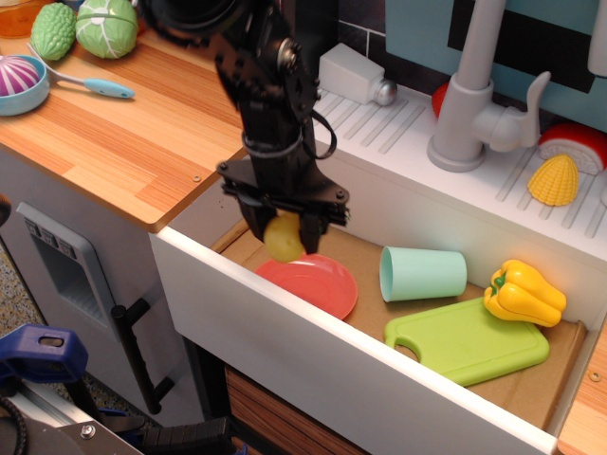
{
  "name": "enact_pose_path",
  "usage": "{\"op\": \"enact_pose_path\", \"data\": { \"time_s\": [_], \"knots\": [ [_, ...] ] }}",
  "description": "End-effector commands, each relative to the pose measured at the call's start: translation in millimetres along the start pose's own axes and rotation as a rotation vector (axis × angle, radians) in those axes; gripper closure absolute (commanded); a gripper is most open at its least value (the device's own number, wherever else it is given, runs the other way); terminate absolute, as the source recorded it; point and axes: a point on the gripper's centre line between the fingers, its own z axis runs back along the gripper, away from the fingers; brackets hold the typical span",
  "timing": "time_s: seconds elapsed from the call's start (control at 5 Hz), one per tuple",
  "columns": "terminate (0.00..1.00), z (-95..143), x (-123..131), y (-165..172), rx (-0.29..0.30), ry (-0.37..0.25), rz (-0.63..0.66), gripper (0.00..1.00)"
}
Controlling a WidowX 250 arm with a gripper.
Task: Put potato on plate
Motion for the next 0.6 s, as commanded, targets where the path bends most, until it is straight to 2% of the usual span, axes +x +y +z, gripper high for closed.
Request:
{"op": "enact_pose_path", "data": {
  "time_s": [0.0, 0.2, 0.4],
  "knots": [
    [0.0, -12.0, 2.1, 10.0, -0.062, -0.124, -0.022, 1.0],
    [0.0, -15.2, 1.2, 0.2, -0.066, -0.205, -0.089, 1.0],
    [1.0, -18.8, 4.6, 6.9, -0.103, -0.195, -0.11, 1.0]
  ]
}}
